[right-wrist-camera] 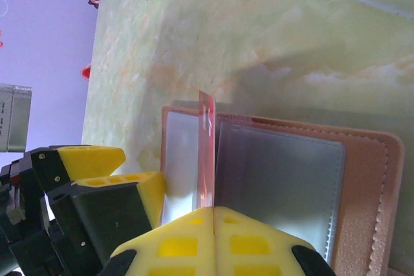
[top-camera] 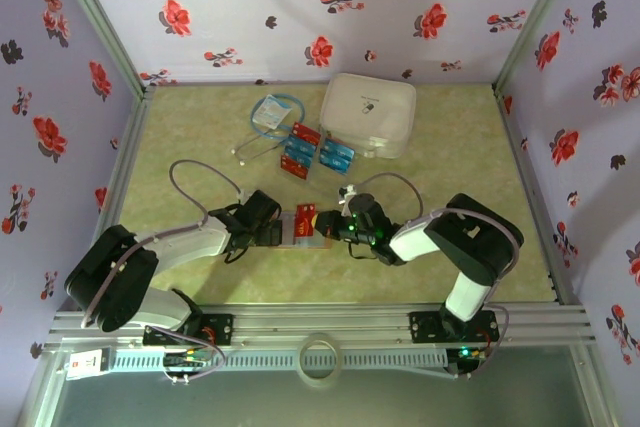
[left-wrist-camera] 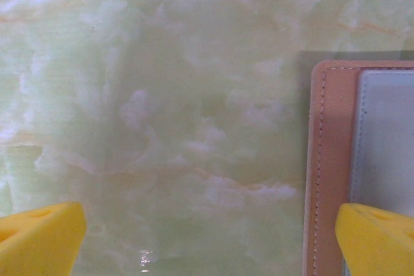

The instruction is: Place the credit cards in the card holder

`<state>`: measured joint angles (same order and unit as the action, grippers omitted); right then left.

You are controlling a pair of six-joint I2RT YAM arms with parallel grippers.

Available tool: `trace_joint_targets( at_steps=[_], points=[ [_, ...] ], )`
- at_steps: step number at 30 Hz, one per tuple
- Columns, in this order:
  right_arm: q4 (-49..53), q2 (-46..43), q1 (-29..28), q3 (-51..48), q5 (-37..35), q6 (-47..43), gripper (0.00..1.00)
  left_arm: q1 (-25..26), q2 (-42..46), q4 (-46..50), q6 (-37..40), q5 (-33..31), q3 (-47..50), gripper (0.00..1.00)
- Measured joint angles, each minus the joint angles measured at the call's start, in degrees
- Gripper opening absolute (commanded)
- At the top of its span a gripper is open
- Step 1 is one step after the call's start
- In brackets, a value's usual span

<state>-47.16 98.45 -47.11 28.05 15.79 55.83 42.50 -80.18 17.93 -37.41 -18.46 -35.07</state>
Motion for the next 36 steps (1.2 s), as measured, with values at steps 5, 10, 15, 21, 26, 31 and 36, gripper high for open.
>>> trace_joint_targets(
  at_steps=[5, 10, 15, 21, 26, 31, 36],
  points=[
    [-1.3, 0.9, -0.5, -0.1, -0.2, 0.4, 0.0, 0.0, 0.0, 0.0, 0.0, 0.0, 0.0, 1.0],
    [-2.2, 1.7, -0.8, -0.1, -0.5, 0.4, 0.0, 0.0, 0.0, 0.0, 0.0, 0.0, 0.0, 1.0],
    [-3.0, 2.1, -1.2, -0.2, -0.8, 1.3, 0.0, 0.0, 0.0, 0.0, 0.0, 0.0, 0.0, 1.0],
    [-4.3, 2.1, -1.6, -2.0, -1.8, 1.9, 0.0, 0.0, 0.0, 0.0, 0.0, 0.0, 0.0, 1.0],
    [-4.7, 2.1, -2.3, -2.9, -2.6, 2.6, 0.0, 0.0, 0.0, 0.0, 0.0, 0.0, 0.0, 1.0],
    [-5.3, 2.1, -2.8, -3.4, -3.2, 3.2, 0.0, 0.0, 0.0, 0.0, 0.0, 0.0, 0.0, 1.0],
    [-5.4, 2.1, -3.0, -3.9, -3.6, 3.4, 0.0, 0.0, 0.0, 0.0, 0.0, 0.0, 0.0, 1.0]
  ],
)
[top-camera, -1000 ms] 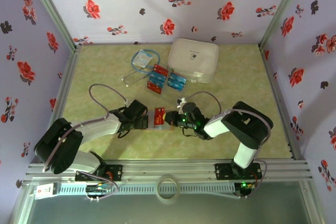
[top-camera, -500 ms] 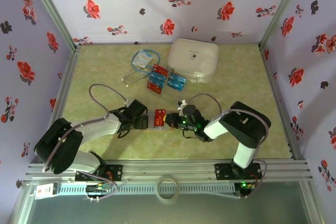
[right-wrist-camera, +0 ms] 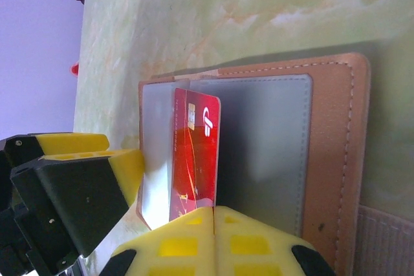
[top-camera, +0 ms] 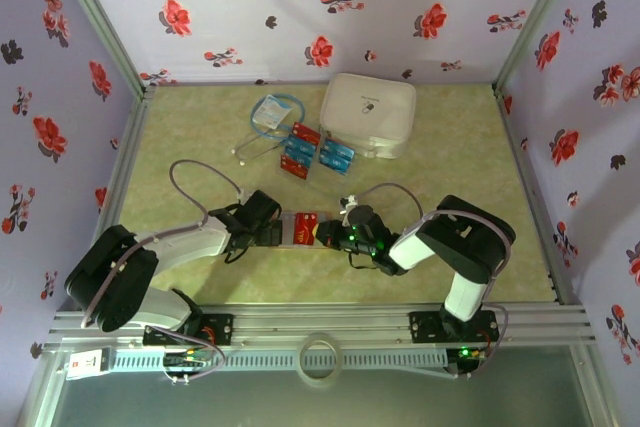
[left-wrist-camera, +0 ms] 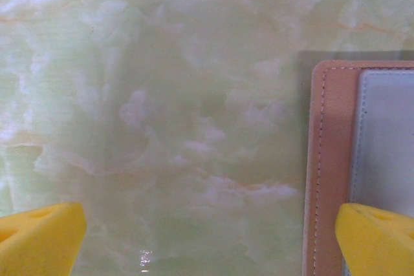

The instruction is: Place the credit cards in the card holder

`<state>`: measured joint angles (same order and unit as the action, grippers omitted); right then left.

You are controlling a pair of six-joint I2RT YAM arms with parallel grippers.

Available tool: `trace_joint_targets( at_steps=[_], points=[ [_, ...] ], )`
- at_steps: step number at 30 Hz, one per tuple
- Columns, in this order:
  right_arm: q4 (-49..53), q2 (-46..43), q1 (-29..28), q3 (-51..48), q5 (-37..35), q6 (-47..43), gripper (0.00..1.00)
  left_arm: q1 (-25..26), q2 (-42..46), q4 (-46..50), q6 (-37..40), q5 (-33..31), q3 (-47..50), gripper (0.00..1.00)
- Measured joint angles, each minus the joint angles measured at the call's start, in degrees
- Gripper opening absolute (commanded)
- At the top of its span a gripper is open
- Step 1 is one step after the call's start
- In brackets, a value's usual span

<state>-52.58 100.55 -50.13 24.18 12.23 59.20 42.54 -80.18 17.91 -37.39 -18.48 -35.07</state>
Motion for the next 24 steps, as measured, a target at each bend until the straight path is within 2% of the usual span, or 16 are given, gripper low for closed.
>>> trace_joint_targets(
  at_steps=[24],
  points=[
    [0.4, 1.1, -0.2, 1.1, 1.1, 0.0, 0.0, 0.0, 0.0, -0.1, 0.0, 0.0, 0.0, 1.0]
  ],
)
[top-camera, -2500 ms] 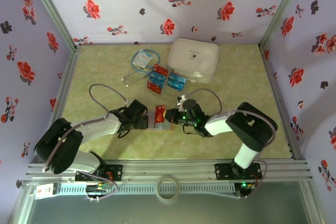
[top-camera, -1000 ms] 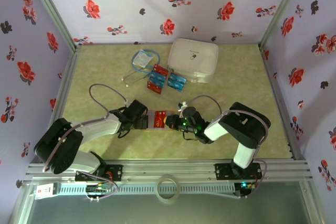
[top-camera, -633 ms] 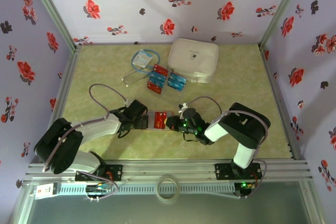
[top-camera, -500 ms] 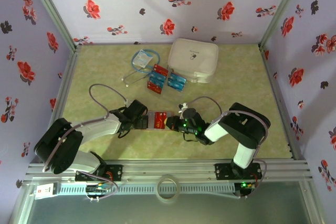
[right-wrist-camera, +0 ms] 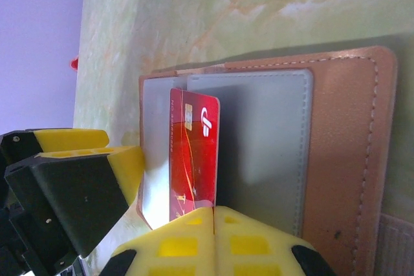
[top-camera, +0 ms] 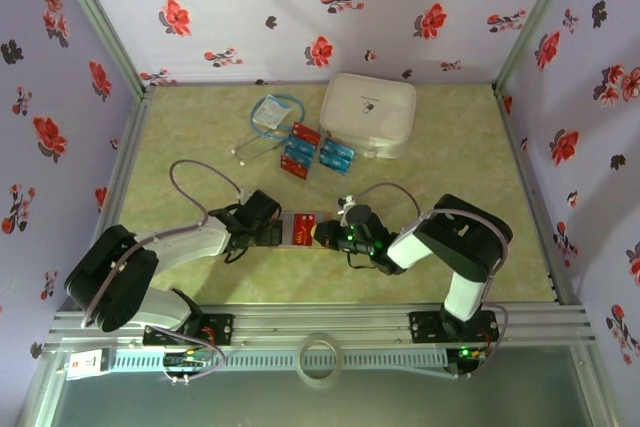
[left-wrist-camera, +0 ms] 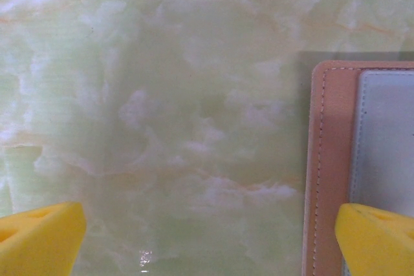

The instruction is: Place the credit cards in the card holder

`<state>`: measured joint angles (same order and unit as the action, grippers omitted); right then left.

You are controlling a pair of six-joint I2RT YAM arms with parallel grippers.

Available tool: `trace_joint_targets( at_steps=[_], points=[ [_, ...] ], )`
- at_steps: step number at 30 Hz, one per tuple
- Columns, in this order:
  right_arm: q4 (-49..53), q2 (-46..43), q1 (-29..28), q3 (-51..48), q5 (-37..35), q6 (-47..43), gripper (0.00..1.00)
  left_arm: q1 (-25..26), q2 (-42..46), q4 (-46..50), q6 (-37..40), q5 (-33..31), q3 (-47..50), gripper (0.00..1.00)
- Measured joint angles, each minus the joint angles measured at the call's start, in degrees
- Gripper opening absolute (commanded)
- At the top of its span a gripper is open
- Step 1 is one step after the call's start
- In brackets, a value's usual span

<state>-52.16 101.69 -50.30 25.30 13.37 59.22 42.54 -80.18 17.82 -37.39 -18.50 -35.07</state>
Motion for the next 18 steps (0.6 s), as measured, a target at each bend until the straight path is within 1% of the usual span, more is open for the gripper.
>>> trace_joint_targets(
  at_steps=[18],
  points=[
    [0.8, 1.6, -0.3, 2.2, 1.3, 0.9, 0.0, 0.0, 0.0, 0.0, 0.0, 0.0, 0.0, 1.0]
  ],
)
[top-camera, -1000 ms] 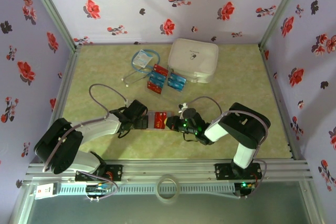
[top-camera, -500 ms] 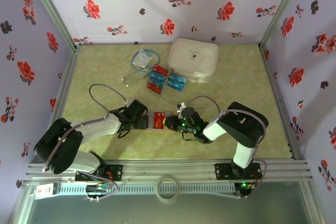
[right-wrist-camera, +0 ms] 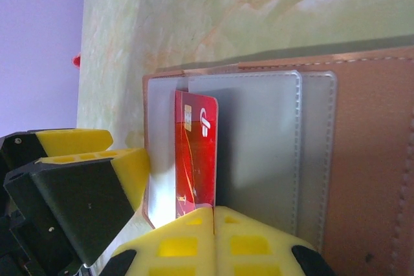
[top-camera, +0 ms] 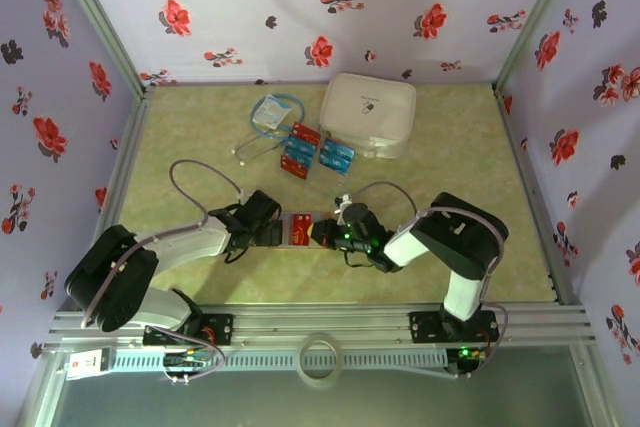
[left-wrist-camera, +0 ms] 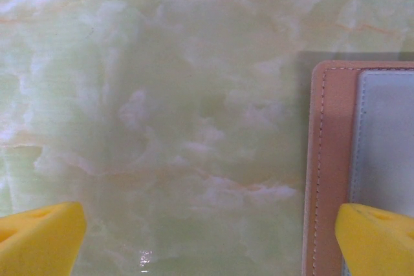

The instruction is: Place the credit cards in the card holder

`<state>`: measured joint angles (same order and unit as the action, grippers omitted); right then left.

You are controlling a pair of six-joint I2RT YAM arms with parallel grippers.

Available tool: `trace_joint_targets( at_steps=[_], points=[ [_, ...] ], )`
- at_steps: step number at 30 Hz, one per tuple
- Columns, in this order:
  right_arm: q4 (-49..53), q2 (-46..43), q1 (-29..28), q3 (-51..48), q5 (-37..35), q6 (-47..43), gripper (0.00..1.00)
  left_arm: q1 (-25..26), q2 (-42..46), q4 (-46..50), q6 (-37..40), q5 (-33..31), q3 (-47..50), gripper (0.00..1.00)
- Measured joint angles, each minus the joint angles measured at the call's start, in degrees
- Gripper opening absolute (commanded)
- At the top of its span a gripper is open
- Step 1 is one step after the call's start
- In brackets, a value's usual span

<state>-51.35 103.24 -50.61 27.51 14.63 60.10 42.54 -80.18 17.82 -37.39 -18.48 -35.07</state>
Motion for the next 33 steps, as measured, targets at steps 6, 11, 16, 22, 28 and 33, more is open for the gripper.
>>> trace_joint_targets(
  at_steps=[6, 11, 16, 22, 28, 33],
  points=[
    [0.3, 1.7, -0.7, 2.2, 0.6, 0.0, 0.0, 0.0, 0.1, 0.0, 0.0, 0.0, 0.0, 1.0],
    [0.6, 2.7, -1.0, 3.7, 0.9, 0.2, 0.15, 0.0, 1.0, 0.6, 0.0, 0.0, 0.0, 1.0],
    [2.7, 1.7, -1.3, 5.3, 2.0, -0.3, 0.34, 0.1, 3.7, 1.4, -0.9, 0.0, -0.2, 1.0],
    [15.2, -2.7, -1.3, 8.6, 1.9, -4.5, 0.51, -1.1, 5.9, 3.7, -2.6, -0.1, -1.8, 1.0],
    [30.0, -6.2, -1.3, 13.9, 0.8, -10.8, 0.51, -2.9, 6.0, 5.8, -4.3, -0.7, -1.8, 1.0],
    [41.1, -7.8, -1.3, 17.9, -1.9, -16.2, 0.27, -4.0, 6.0, 7.3, -5.6, -1.1, -1.3, 1.0]
  ],
)
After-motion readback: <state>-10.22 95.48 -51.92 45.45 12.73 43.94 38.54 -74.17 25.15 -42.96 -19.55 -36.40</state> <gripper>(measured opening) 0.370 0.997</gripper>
